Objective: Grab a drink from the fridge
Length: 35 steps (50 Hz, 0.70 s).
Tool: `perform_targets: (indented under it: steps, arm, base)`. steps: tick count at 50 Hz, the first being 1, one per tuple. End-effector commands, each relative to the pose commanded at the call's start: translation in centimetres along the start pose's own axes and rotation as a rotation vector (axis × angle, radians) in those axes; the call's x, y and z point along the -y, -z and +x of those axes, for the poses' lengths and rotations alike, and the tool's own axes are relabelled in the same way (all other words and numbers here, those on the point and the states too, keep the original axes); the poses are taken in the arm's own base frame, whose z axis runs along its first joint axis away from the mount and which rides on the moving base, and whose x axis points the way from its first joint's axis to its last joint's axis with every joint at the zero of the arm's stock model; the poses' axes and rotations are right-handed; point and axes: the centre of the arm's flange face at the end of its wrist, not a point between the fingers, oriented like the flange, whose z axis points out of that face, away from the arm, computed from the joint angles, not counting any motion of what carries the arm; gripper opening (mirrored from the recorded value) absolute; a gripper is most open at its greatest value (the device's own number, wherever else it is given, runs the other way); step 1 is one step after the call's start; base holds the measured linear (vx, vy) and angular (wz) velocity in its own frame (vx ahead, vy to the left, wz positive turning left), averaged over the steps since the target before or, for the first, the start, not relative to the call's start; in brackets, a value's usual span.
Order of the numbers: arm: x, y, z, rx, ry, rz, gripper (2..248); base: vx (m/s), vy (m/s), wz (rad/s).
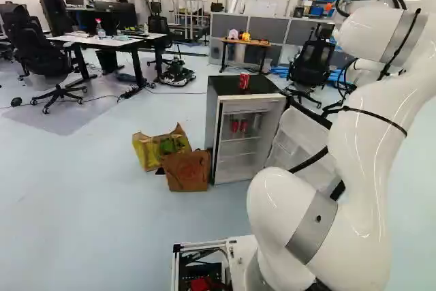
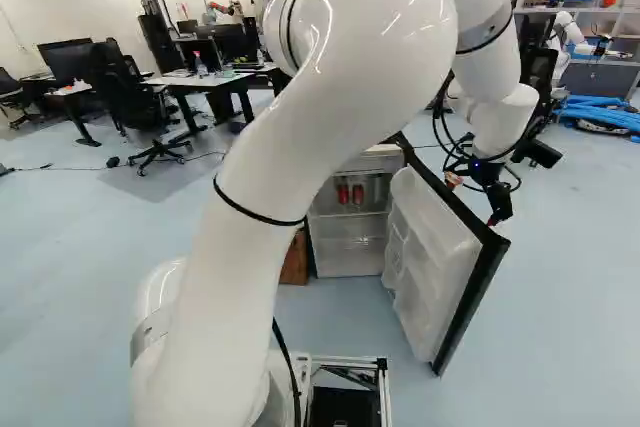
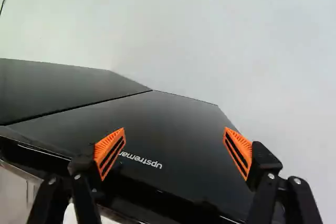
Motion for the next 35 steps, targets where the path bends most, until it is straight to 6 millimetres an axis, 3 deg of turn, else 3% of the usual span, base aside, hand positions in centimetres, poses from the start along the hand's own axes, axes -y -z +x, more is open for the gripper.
perform_targets:
  steps: [35]
  arm:
    - [0.4, 0.7, -3.2, 0.036, 0.009, -0.004, 247]
  base:
    - [0.0, 0.0, 0.0]
